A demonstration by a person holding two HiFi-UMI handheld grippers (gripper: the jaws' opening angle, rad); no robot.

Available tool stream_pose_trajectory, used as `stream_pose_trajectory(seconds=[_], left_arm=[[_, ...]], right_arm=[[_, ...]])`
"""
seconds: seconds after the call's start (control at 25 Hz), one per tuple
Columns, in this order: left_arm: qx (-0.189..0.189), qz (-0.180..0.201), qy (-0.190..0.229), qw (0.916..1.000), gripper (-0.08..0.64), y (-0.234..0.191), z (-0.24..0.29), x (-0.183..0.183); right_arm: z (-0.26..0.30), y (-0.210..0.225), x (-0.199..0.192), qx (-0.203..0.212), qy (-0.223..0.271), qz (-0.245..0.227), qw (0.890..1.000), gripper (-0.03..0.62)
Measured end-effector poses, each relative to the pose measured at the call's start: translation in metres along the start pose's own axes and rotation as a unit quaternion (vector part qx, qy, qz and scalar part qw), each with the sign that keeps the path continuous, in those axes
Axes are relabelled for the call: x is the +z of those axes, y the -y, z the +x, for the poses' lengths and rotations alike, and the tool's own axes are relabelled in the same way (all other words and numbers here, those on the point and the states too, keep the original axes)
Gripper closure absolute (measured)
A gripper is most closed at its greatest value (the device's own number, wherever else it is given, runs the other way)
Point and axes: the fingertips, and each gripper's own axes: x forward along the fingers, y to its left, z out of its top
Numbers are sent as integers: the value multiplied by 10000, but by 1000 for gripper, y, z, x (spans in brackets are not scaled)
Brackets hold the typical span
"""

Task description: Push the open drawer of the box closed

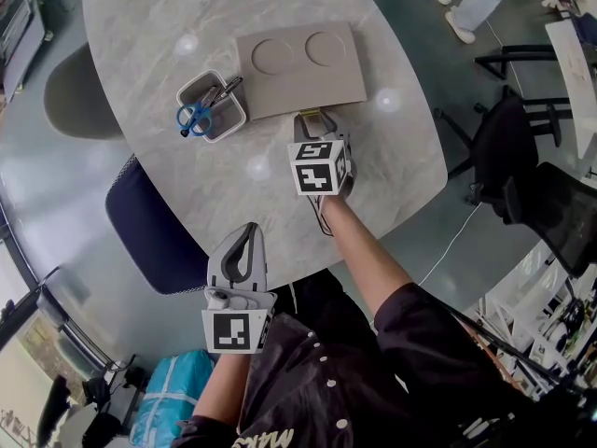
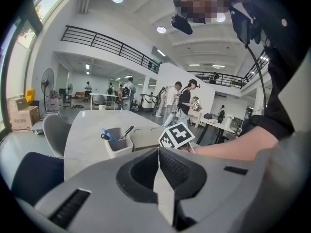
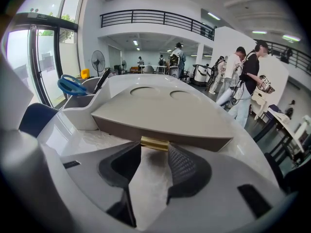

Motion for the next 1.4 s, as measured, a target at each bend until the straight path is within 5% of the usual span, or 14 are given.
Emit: stream_pose_trajectory(seconds=[0.36, 0.76, 1.4], left_arm=[[-32, 41, 128, 9999, 543, 1, -4, 7], [-231, 243, 495, 9982, 543, 15, -15, 45], [-382, 572, 1505, 9862, 543, 41, -57, 134]], right_arm=[[-12, 1, 0, -7, 40, -366, 9993, 419], [-105, 15, 24, -63, 609, -412, 9973, 572], [-295, 6, 119, 172, 2547, -231, 9666, 595]])
